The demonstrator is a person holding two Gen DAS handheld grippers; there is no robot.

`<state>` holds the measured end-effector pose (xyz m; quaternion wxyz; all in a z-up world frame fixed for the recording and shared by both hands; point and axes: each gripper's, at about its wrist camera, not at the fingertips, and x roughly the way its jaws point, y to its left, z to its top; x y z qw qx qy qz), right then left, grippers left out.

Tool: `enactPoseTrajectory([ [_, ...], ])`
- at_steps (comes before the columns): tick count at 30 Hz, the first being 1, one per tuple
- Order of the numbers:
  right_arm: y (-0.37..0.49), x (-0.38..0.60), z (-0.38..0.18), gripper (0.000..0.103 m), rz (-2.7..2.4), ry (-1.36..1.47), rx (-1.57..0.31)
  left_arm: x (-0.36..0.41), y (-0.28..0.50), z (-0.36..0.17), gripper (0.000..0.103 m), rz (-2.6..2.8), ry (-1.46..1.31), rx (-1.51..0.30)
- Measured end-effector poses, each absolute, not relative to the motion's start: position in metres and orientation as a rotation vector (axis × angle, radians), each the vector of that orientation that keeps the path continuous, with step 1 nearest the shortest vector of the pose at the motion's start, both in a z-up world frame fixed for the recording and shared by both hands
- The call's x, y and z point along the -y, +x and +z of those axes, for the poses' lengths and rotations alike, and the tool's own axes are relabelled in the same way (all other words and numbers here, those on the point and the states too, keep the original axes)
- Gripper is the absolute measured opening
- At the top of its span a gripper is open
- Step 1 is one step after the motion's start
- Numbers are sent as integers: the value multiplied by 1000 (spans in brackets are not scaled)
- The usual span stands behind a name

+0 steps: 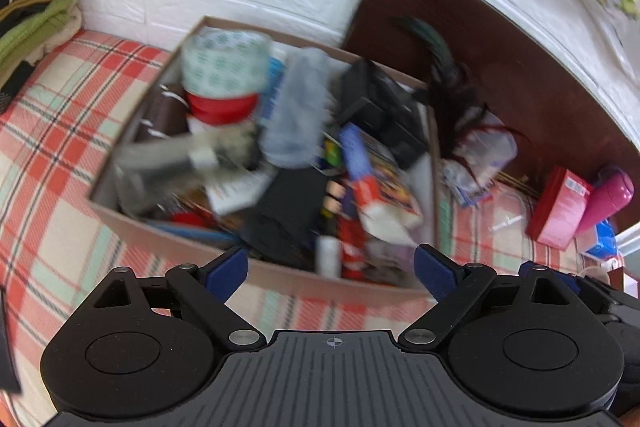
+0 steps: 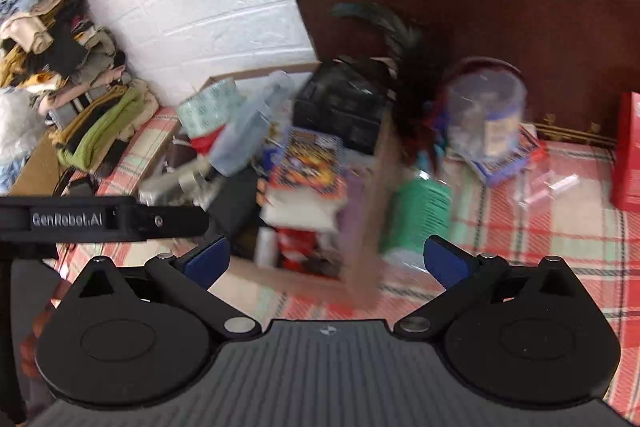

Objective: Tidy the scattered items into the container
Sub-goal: 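Move both tools back toward the red printed box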

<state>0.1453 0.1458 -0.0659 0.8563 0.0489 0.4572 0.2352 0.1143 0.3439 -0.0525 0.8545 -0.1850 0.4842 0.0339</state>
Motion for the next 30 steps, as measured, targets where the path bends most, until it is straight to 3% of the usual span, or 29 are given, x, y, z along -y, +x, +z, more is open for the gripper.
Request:
enactPoseTrajectory([
  [12, 131, 8, -74, 103, 499, 63, -902, -201, 112, -78, 98, 62, -351, -1083],
  [30, 211, 122, -127, 103, 280, 100, -885, -85, 219, -94, 97, -123, -262, -1008],
])
